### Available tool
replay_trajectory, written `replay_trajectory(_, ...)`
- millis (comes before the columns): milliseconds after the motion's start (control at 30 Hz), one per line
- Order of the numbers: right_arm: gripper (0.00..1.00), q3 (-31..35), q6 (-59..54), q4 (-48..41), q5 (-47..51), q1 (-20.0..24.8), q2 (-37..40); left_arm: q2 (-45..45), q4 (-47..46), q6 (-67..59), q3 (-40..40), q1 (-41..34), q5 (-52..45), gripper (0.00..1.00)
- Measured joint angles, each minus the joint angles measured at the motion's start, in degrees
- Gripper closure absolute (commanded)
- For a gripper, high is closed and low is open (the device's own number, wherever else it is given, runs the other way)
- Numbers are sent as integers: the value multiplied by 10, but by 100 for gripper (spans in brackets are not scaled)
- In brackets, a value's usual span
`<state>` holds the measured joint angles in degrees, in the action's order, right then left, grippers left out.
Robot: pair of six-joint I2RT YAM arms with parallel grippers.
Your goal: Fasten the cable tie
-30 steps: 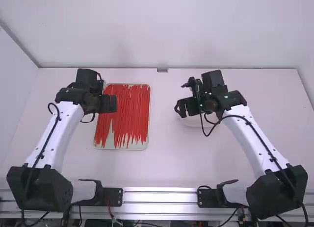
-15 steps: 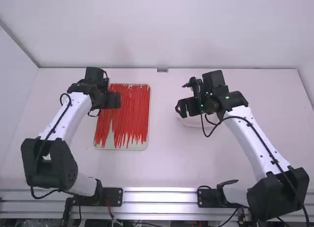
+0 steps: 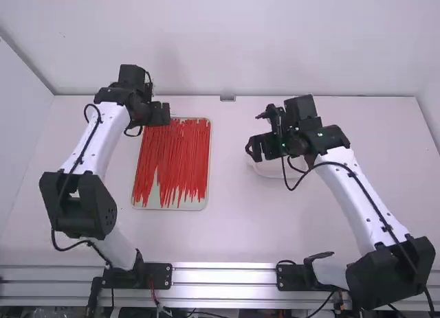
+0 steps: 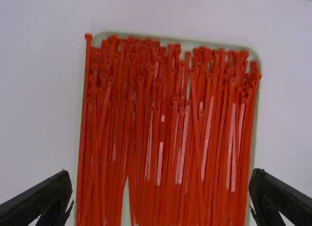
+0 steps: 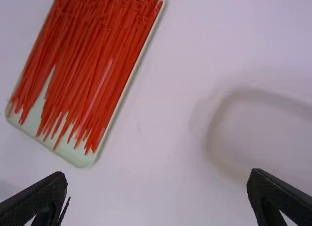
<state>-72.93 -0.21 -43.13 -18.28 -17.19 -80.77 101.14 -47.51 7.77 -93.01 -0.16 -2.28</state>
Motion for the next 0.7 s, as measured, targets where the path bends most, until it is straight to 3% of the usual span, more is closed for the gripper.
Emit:
replay_trajectory(467, 1, -14, 13, 9, 0, 0, 0, 110, 82, 3, 11, 0, -23, 10)
replay_trajectory(700, 1, -14, 14, 16, 0, 0, 0, 129, 158, 15, 72, 0, -31, 39)
